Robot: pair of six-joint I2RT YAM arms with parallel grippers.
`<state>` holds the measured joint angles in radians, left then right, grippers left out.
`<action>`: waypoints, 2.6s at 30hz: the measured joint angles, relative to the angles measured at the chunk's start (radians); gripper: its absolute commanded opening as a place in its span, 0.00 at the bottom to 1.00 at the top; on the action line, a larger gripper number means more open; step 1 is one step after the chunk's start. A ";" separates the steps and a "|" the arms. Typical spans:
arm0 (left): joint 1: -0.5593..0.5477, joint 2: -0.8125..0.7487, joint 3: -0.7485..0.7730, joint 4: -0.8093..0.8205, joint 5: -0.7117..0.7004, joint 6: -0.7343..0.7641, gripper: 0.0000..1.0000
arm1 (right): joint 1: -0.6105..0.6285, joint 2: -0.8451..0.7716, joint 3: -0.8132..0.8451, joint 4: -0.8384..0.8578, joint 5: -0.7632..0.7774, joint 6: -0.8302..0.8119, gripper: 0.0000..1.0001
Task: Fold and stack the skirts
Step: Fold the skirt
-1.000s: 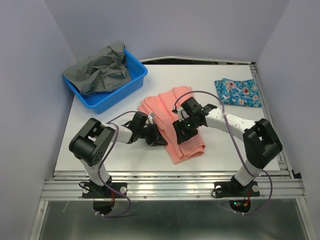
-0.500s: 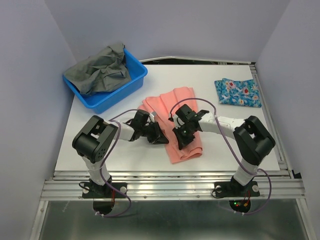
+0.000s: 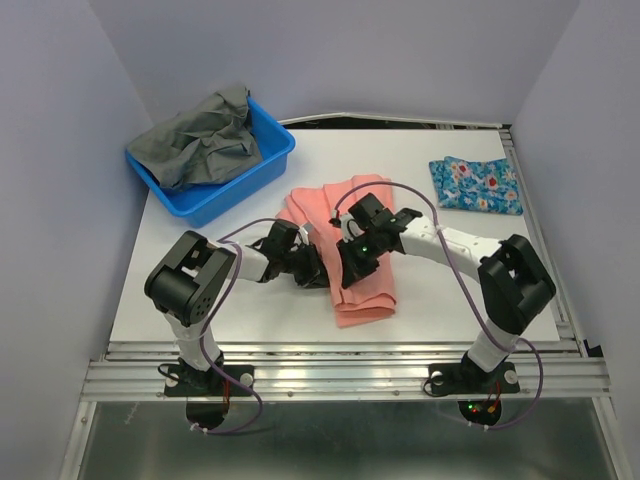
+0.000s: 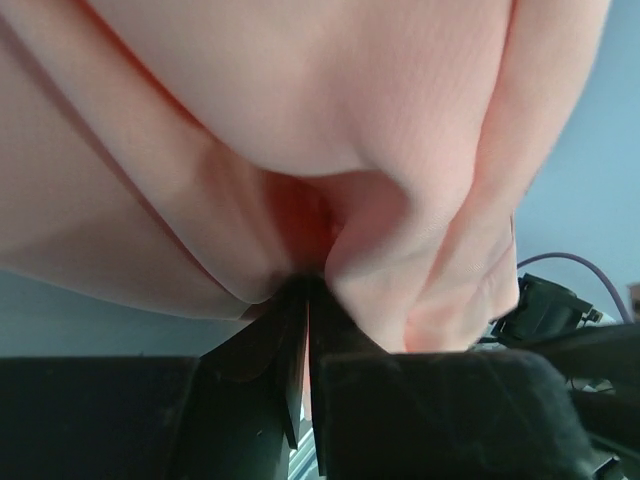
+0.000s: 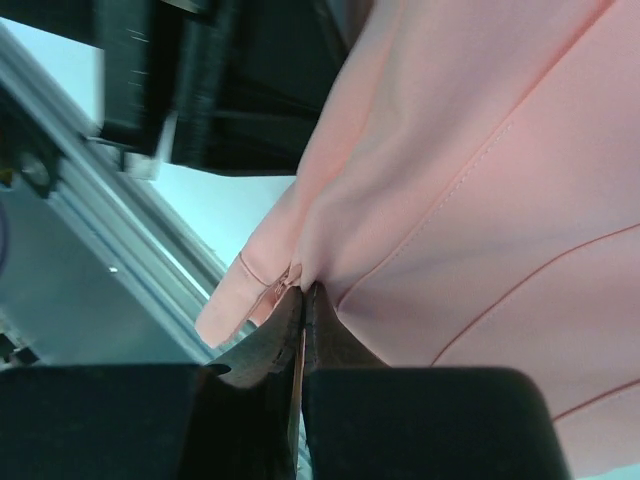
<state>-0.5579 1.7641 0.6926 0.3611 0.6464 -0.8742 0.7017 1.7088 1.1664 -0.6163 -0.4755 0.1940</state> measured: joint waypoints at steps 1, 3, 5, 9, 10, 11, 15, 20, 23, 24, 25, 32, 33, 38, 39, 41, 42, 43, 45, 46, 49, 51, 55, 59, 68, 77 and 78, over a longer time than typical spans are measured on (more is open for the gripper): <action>0.002 0.000 0.000 0.000 -0.001 0.001 0.15 | 0.000 -0.003 0.010 0.001 -0.008 0.008 0.01; 0.004 0.000 0.000 -0.001 -0.002 0.001 0.14 | 0.000 -0.005 0.024 0.010 -0.043 0.041 0.01; 0.006 0.000 0.000 -0.002 -0.001 0.001 0.14 | 0.000 -0.001 0.020 0.027 -0.072 0.076 0.01; 0.024 -0.002 0.000 -0.017 0.004 0.006 0.19 | 0.000 0.021 -0.046 0.124 -0.116 0.124 0.01; 0.032 -0.005 0.003 -0.034 0.009 0.015 0.22 | 0.000 0.037 -0.067 0.145 -0.123 0.132 0.01; 0.042 -0.010 0.009 -0.056 0.011 0.029 0.24 | 0.000 0.055 -0.085 0.164 -0.129 0.135 0.01; 0.110 -0.032 0.076 -0.211 0.015 0.133 0.32 | 0.000 0.098 -0.141 0.208 -0.148 0.135 0.01; 0.207 -0.067 0.200 -0.432 0.032 0.328 0.37 | 0.000 0.086 -0.153 0.215 -0.165 0.102 0.35; 0.212 -0.130 0.237 -0.513 0.063 0.444 0.37 | 0.000 0.072 -0.151 0.209 -0.188 0.073 0.58; 0.212 -0.156 0.238 -0.524 0.072 0.470 0.37 | 0.000 0.063 -0.148 0.203 -0.188 0.067 0.60; 0.213 -0.185 0.238 -0.534 0.084 0.492 0.37 | 0.000 0.051 -0.146 0.198 -0.189 0.058 0.61; 0.212 -0.331 0.239 -0.457 0.138 0.520 0.34 | -0.070 -0.101 -0.035 0.175 -0.197 -0.012 0.64; 0.209 -0.317 0.243 -0.435 0.140 0.514 0.34 | -0.100 -0.112 -0.022 0.177 -0.206 -0.021 0.64; 0.174 -0.108 0.333 -0.350 0.125 0.498 0.30 | -0.225 -0.076 0.014 0.169 -0.233 -0.140 0.59; 0.171 -0.076 0.346 -0.344 0.121 0.498 0.29 | -0.247 -0.039 0.014 0.158 -0.235 -0.165 0.58; 0.165 0.041 0.382 -0.344 0.109 0.502 0.27 | -0.263 0.028 0.009 0.134 -0.241 -0.211 0.58; 0.167 0.086 0.388 -0.346 0.100 0.505 0.27 | -0.264 0.050 0.005 0.127 -0.241 -0.225 0.58; 0.175 0.125 0.388 -0.357 0.090 0.510 0.24 | -0.264 0.079 -0.009 0.119 -0.246 -0.243 0.58; 0.197 0.167 0.387 -0.379 0.101 0.512 0.21 | -0.262 0.103 -0.043 0.113 -0.251 -0.260 0.56; 0.214 0.172 0.389 -0.391 0.106 0.520 0.21 | -0.262 0.114 -0.064 0.102 -0.255 -0.267 0.56; 0.258 0.170 0.398 -0.445 0.104 0.569 0.20 | -0.263 0.121 -0.097 0.103 -0.275 -0.277 0.55; 0.277 0.167 0.414 -0.491 0.098 0.612 0.23 | -0.263 0.121 -0.112 0.115 -0.283 -0.276 0.55; 0.306 0.142 0.429 -0.575 0.078 0.704 0.48 | -0.262 0.121 -0.117 0.119 -0.300 -0.263 0.58; 0.310 0.056 0.472 -0.655 0.046 0.863 0.66 | -0.262 0.123 -0.117 0.126 -0.347 -0.215 0.59; -0.135 -0.614 0.211 -0.663 -0.227 1.499 0.99 | -0.262 0.136 -0.079 0.098 -0.425 -0.162 0.64; -0.436 -0.790 -0.203 -0.595 -0.492 1.831 0.99 | -0.262 0.054 -0.027 0.109 -0.451 -0.137 0.64; -0.478 -0.795 -0.241 -0.567 -0.522 1.854 0.99 | -0.262 0.058 -0.027 0.112 -0.451 -0.136 0.64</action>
<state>-1.0359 0.9695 0.4519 -0.2062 0.1242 0.9798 0.4397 1.7668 1.1393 -0.5041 -0.9264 0.0578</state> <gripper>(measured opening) 0.986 0.642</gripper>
